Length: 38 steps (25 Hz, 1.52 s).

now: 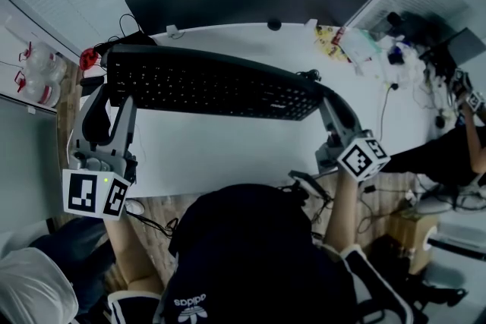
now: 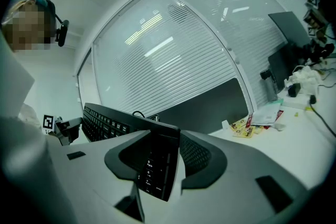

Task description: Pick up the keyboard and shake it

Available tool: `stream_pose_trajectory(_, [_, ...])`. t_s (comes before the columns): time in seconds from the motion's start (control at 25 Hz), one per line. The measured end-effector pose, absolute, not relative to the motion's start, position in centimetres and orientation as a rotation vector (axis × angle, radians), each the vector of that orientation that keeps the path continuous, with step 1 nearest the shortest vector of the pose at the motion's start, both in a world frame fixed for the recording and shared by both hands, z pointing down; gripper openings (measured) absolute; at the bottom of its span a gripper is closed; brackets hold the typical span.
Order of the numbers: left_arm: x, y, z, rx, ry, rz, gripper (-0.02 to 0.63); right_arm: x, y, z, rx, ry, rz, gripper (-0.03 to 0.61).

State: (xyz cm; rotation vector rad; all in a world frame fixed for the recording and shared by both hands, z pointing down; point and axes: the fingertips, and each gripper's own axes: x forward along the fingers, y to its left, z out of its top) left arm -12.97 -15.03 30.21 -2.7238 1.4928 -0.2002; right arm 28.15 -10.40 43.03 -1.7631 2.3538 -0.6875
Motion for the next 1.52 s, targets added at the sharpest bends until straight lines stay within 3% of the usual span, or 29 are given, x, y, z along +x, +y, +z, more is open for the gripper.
stream_pose_trajectory(1.52, [-13.05, -14.93, 30.55, -2.728, 1.512, -0.229, 0.198, 28.22, -10.63, 43.36, -1.803, 2.398, -0.715, 0.16])
